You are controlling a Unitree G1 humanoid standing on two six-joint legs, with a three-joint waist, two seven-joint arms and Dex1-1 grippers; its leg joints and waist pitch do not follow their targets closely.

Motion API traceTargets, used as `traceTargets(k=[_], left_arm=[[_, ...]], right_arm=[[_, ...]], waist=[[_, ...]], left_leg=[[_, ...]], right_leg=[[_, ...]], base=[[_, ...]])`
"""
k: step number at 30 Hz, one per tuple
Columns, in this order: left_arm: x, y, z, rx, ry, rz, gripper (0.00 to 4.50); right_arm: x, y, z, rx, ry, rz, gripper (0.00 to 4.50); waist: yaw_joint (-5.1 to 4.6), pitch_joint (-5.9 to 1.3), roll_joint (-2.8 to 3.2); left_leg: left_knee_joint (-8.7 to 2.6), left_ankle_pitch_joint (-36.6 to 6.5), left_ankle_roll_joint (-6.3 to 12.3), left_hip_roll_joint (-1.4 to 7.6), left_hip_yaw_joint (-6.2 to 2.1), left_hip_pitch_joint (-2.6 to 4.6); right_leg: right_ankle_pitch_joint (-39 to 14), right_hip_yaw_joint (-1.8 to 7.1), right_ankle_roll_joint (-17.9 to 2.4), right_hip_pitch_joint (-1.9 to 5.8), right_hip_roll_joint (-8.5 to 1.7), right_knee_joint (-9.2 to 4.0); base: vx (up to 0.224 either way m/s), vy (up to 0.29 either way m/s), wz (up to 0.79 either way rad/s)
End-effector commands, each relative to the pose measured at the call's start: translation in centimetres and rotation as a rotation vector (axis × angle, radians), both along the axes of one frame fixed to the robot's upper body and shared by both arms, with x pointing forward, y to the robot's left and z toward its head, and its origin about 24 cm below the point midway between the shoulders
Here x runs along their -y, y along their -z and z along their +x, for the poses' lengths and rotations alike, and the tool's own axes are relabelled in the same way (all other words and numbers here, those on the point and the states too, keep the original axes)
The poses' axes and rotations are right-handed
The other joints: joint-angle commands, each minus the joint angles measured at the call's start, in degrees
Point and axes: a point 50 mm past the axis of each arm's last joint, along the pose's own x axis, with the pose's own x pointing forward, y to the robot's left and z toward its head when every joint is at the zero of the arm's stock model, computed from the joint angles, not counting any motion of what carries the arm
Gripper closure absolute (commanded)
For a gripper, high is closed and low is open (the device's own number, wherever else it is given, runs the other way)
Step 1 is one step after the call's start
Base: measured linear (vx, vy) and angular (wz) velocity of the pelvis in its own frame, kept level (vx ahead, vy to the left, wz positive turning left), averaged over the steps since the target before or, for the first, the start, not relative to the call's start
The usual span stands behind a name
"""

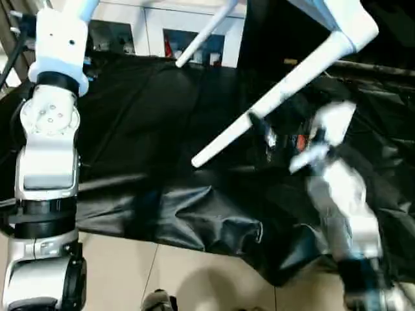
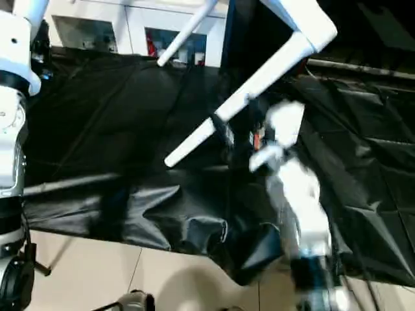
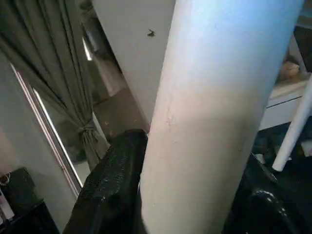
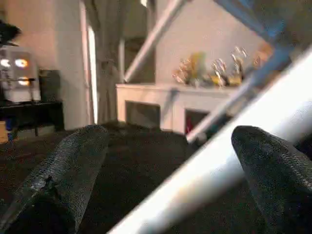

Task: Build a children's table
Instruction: Flip table

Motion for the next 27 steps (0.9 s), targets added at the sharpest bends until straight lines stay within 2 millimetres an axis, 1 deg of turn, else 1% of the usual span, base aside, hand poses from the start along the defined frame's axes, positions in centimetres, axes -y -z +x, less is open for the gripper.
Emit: traceTargets(k=[1,2,4,5,7,8,9,11,12,14,15,16,17,18,19,20,21,23,25,27], left_arm=[[0.4,-0.5,0.2,0.019,0.034,-0.022,2.66],[0.4,-0.5,0.2,0.018,0.034,-0.021,2.66],[0.4,-0.5,0.2,0.017,0.034,-0.021,2.66],[0.4,-0.5,0.2,0.017,0.035,-0.021,2.66],[0.4,-0.4,0.2,0.016,0.035,-0.021,2.66],[0.4,-0.4,0.3,0.016,0.035,-0.021,2.66],[0.4,-0.4,0.3,0.015,0.035,-0.022,2.66],[0.4,-0.3,0.3,0.014,0.036,-0.022,2.66],[0.4,-0.3,0.2,0.014,0.036,-0.022,2.66],[0.4,-0.4,0.2,0.016,0.036,-0.022,2.66],[0.4,-0.4,0.1,0.017,0.035,-0.021,2.66],[0.3,-0.4,0.1,0.017,0.035,-0.021,2.66],[0.3,-0.4,0.1,0.018,0.034,-0.021,2.66],[0.2,-0.4,0.1,0.018,0.031,-0.02,2.66],[0.2,-0.4,0.0,0.018,0.03,-0.02,2.66],[0.2,-0.4,0.0,0.018,0.029,-0.02,2.66],[0.1,-0.4,0.0,0.017,0.026,-0.02,2.67],[0.0,-0.3,-0.1,0.016,0.023,-0.021,2.68],[-0.1,-0.2,-0.1,0.014,0.021,-0.021,2.68],[-0.1,-0.2,0.0,0.013,0.021,-0.022,2.68]], right_arm=[[1.0,0.7,0.7,-0.091,0.128,0.007,0.0],[1.6,1.5,1.3,-0.169,0.207,0.02,0.0],[1.8,1.7,1.9,-0.205,0.227,0.071,0.0],[1.7,1.6,2.3,-0.219,0.225,0.106,0.0],[1.4,1.2,3.0,-0.232,0.206,0.15,0.0],[1.4,1.2,3.1,-0.233,0.203,0.153,0.0],[1.1,0.8,3.7,-0.234,0.186,0.167,0.0],[0.8,0.2,4.5,-0.228,0.159,0.187,0.0],[0.7,0.0,4.8,-0.229,0.152,0.195,0.0],[0.4,-0.6,5.4,-0.223,0.124,0.224,0.0],[0.3,-0.9,5.7,-0.217,0.102,0.239,0.0],[0.2,-1.0,5.7,-0.215,0.098,0.241,0.0],[0.2,-1.0,6.0,-0.215,0.094,0.234,0.18],[0.2,-1.2,6.3,-0.213,0.09,0.237,0.36],[0.2,-1.2,6.4,-0.213,0.087,0.239,0.36],[0.2,-1.2,6.5,-0.213,0.085,0.241,0.39],[0.2,-1.2,6.5,-0.214,0.08,0.24,0.5],[0.1,-1.2,6.5,-0.211,0.07,0.231,0.77],[-0.2,-1.2,6.5,-0.21,0.031,0.26,0.86],[-0.3,-1.2,6.5,-0.212,0.016,0.271,1.1]], waist=[[-0.45,-4.24,0.63],[-0.5,-4.29,0.71],[-0.64,-4.35,0.78],[-0.68,-4.37,0.83],[-0.75,-4.56,0.85],[-0.79,-4.52,0.87],[-0.78,-4.52,0.66],[-1.0,-4.6,0.58],[-1.15,-4.56,0.71],[-1.15,-4.59,0.48],[-1.05,-4.68,0.5],[-1.14,-4.69,0.57],[-1.03,-4.72,0.4],[-1.03,-4.66,0.52],[-1.08,-4.75,0.53],[-1.01,-4.78,0.54],[-0.96,-4.71,0.3],[-0.93,-4.74,0.39],[-0.98,-4.69,0.4],[-0.97,-4.6,0.44]], left_leg=[[-5.19,-21.33,-3.19,1.15,-0.86,2.31],[-5.2,-21.47,-3.45,1.11,-0.87,2.35],[-5.14,-22.4,-4.08,1.05,-0.84,2.56],[-5.09,-22.98,-4.08,1.06,-0.82,2.71],[-5.11,-22.45,-4.0,1.09,-0.91,2.54],[-5.06,-22.47,-3.97,1.1,-0.88,2.56],[-5.07,-21.8,-3.83,1.13,-0.83,2.5],[-5.08,-20.97,-3.77,1.14,-0.81,2.39],[-5.02,-20.94,-3.73,1.14,-0.77,2.43],[-4.96,-20.02,-3.51,1.16,-0.58,2.46],[-4.97,-19.04,-3.27,1.21,-0.6,2.39],[-4.99,-18.46,-3.19,1.22,-0.63,2.3],[-4.98,-17.94,-3.1,1.25,-0.56,2.33],[-4.95,-17.71,-3.1,1.24,-0.5,2.37],[-4.93,-17.71,-3.15,1.2,-0.5,2.33],[-4.91,-17.54,-3.11,1.23,-0.45,2.41],[-4.88,-17.11,-2.84,1.19,-0.37,2.33],[-4.9,-16.39,-2.7,1.24,-0.38,2.28],[-4.93,-16.98,-2.68,1.24,-0.36,2.3],[-4.99,-17.71,-2.69,1.27,-0.41,2.32]], right_leg=[[-19.43,1.29,-6.67,1.64,-2.44,-4.82],[-19.57,1.27,-6.67,1.67,-2.39,-4.79],[-19.14,1.26,-6.62,1.56,-2.38,-4.8],[-19.18,1.29,-6.62,1.42,-2.41,-4.83],[-17.76,1.21,-6.78,1.73,-2.52,-4.64],[-17.48,1.22,-6.89,1.63,-2.5,-4.58],[-16.72,1.21,-6.97,1.77,-2.5,-4.54],[-15.64,1.16,-7.66,1.93,-2.58,-4.26],[-15.57,1.16,-8.03,1.86,-2.59,-4.26],[-14.89,1.2,-8.24,1.88,-2.61,-4.25],[-14.08,1.18,-8.48,2.07,-2.68,-4.13],[-13.41,1.15,-8.88,2.15,-2.69,-3.93],[-12.94,1.13,-8.97,2.2,-2.68,-4.01],[-12.55,1.14,-9.23,2.11,-2.67,-3.93],[-12.73,1.09,-9.44,2.23,-2.73,-3.89],[-12.57,1.09,-9.52,2.18,-2.75,-3.9],[-12.41,1.11,-9.56,2.23,-2.75,-3.9],[-12.08,1.1,-9.57,2.28,-2.77,-3.83],[-12.75,1.1,-9.54,2.26,-2.78,-3.93],[-13.91,1.11,-9.32,2.2,-2.84,-4.09]], base=[[0.0,0.0,0.0],[0.0,0.0,0.0],[0.0,0.0,0.0],[0.0,0.0,0.0],[0.0,0.0,0.0],[0.0,0.0,0.0],[0.0,0.0,0.0],[0.0,0.0,0.0],[0.0,0.0,0.0],[0.0,0.0,0.0],[0.0,0.0,0.0],[0.0,0.0,0.0],[0.0,0.0,0.0],[0.0,0.0,0.0],[0.0,0.0,0.0],[0.0,0.0,0.0],[0.0,0.0,0.0],[0.0,0.0,0.0],[0.0,0.0,0.0],[0.0,0.0,0.0]])
